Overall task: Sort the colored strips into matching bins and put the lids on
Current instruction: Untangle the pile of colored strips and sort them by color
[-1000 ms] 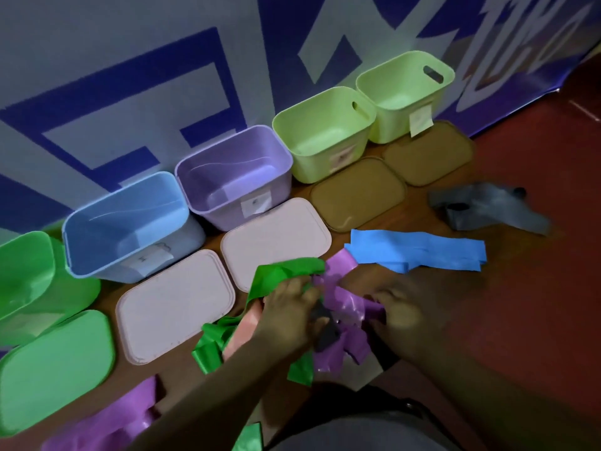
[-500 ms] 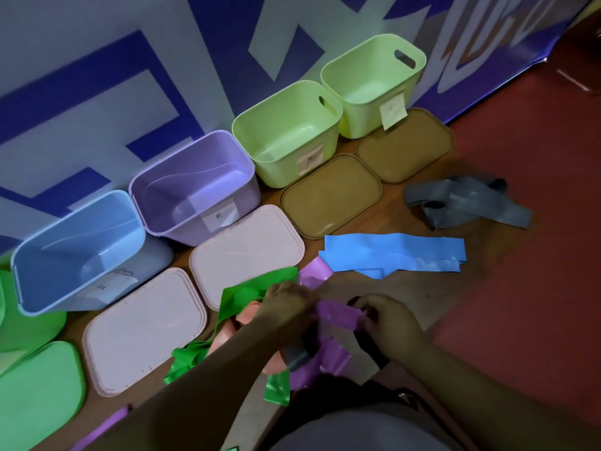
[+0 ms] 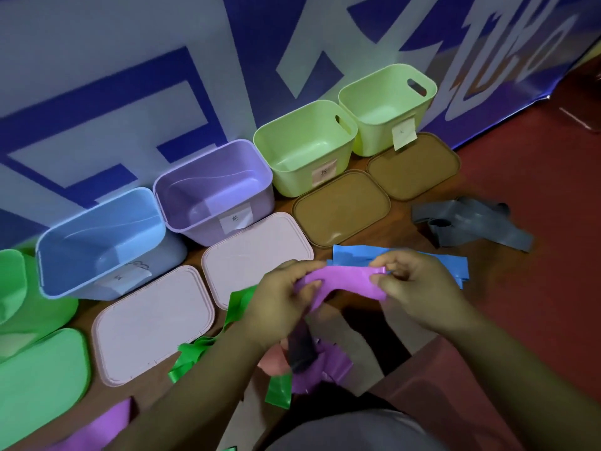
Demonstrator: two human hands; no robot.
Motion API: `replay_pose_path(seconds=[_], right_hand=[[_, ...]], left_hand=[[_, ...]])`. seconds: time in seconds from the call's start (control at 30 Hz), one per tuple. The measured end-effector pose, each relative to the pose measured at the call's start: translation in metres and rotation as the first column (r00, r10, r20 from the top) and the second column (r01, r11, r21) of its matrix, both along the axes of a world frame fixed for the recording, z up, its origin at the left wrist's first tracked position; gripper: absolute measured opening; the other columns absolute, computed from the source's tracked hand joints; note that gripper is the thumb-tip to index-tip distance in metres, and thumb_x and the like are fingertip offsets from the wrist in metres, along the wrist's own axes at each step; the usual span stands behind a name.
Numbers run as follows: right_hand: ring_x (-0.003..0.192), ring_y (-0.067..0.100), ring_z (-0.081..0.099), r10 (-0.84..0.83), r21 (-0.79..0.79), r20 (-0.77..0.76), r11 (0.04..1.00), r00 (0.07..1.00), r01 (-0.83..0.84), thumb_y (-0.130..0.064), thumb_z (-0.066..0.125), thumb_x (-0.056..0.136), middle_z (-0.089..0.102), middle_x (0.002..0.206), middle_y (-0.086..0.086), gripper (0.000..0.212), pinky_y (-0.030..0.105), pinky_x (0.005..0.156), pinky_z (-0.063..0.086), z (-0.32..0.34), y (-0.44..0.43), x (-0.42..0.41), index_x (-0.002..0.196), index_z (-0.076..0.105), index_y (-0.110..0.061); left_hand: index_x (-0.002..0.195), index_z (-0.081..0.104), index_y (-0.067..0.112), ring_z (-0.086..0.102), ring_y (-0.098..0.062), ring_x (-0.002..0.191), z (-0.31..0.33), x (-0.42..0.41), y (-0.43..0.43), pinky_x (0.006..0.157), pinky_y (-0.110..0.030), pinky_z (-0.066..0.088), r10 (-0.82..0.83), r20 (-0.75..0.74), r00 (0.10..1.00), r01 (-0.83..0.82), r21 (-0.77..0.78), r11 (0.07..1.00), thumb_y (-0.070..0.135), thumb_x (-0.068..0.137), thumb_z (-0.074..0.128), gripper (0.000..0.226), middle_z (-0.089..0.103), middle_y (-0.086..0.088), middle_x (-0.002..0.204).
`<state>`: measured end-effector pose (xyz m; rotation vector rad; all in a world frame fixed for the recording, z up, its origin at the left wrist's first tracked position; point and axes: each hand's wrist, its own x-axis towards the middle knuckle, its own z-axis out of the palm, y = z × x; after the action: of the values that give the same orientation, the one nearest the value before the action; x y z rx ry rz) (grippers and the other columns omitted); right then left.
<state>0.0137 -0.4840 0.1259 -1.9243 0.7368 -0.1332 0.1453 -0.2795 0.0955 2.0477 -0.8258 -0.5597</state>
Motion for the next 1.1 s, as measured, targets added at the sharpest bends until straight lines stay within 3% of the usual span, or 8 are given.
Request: replay_pose_path(seconds=[0.13,0.3,0.43,0.57,0.7,0.83,0.97,1.1], right_hand=[[0.061,0.001,0.057,0.103,-0.007,0.061,0.995,0.993,-0.102,-0.01,0.073,0.082,0.064,0.065,-0.014,0.022,0.01,0.058,0.041,0.024,0.029,0.019,0.083,0.069,-0.031],[0.068,0.008,0.062,0.202,0.036,0.103,0.978,0.974,-0.206,-0.009,0.071,0.084,0.069,0.077,-0.004,0.023,0.017,0.065,0.046,0.035,0.082,0.046,0.086,0.071,-0.032],[0.061,0.006,0.048,0.33,0.176,0.188,0.915,0.925,-0.362,0.004,0.071,0.083,0.055,0.07,-0.002,0.028,0.012,0.058,0.041,0.042,0.142,0.067,0.087,0.07,-0.024],[0.069,0.012,0.048,0.474,0.269,0.173,0.82,0.863,-0.505,0.01,0.071,0.081,0.054,0.075,0.003,0.033,0.012,0.06,0.042,0.036,0.212,0.087,0.085,0.071,-0.023],[0.067,0.01,0.05,0.595,0.232,0.116,0.762,0.795,-0.604,0.004,0.073,0.081,0.056,0.073,-0.002,0.029,0.018,0.062,0.043,0.022,0.286,0.097,0.084,0.073,-0.025],[0.063,0.009,0.053,0.625,0.225,0.083,0.747,0.776,-0.626,0.0,0.073,0.082,0.058,0.073,-0.003,0.025,0.018,0.059,0.047,0.004,0.352,0.101,0.085,0.072,-0.025],[0.061,0.013,0.054,0.618,0.243,0.023,0.759,0.785,-0.605,-0.004,0.071,0.084,0.058,0.063,-0.009,0.024,0.032,0.058,0.05,-0.022,0.402,0.104,0.084,0.071,-0.028],[0.078,0.011,0.065,0.633,0.096,-0.137,0.774,0.762,-0.626,-0.013,0.069,0.086,0.07,0.087,-0.007,0.02,0.038,0.077,0.057,-0.054,0.428,0.11,0.094,0.066,-0.031]], left_hand=[[0.115,0.069,0.036,0.061,0.003,0.103,0.018,0.001,0.032,0.087,-0.01,0.046,0.134,-0.056,0.989,-0.137,-0.061,0.989,0.013,0.092,0.066,0.033,0.068,0.018,0.114],[0.103,0.067,0.041,0.062,0.0,0.074,0.029,-0.003,0.103,0.068,-0.013,0.048,0.288,-0.158,0.944,-0.303,-0.078,0.95,0.014,0.088,0.072,0.03,0.069,0.014,0.087],[0.109,0.065,0.023,0.063,-0.018,0.062,0.031,-0.016,0.178,0.059,-0.03,0.052,0.334,-0.31,0.89,-0.386,-0.121,0.915,0.002,0.089,0.069,0.03,0.065,-0.012,0.078],[0.102,0.06,0.018,0.061,-0.019,0.06,0.025,-0.04,0.261,0.056,-0.028,0.051,0.449,-0.299,0.842,-0.496,-0.101,0.863,-0.005,0.091,0.063,0.026,0.065,-0.02,0.073],[0.093,0.061,0.024,0.061,-0.024,0.057,0.016,-0.058,0.347,0.055,-0.036,0.05,0.535,-0.23,0.813,-0.549,0.008,0.836,0.007,0.092,0.064,0.017,0.067,-0.009,0.072],[0.084,0.063,0.031,0.058,-0.004,0.06,0.017,-0.059,0.419,0.059,-0.025,0.05,0.646,-0.042,0.762,-0.639,0.114,0.761,0.01,0.088,0.07,0.022,0.069,0.008,0.075],[0.083,0.065,0.025,0.06,-0.009,0.062,0.017,-0.047,0.469,0.061,-0.034,0.053,0.611,0.103,0.785,-0.618,0.196,0.761,0.019,0.08,0.068,0.007,0.067,0.013,0.071],[0.105,0.072,0.025,0.066,-0.017,0.093,0.002,-0.029,0.485,0.084,-0.031,0.053,0.518,0.163,0.84,-0.543,0.266,0.797,0.011,0.082,0.073,0.027,0.073,0.006,0.103]])
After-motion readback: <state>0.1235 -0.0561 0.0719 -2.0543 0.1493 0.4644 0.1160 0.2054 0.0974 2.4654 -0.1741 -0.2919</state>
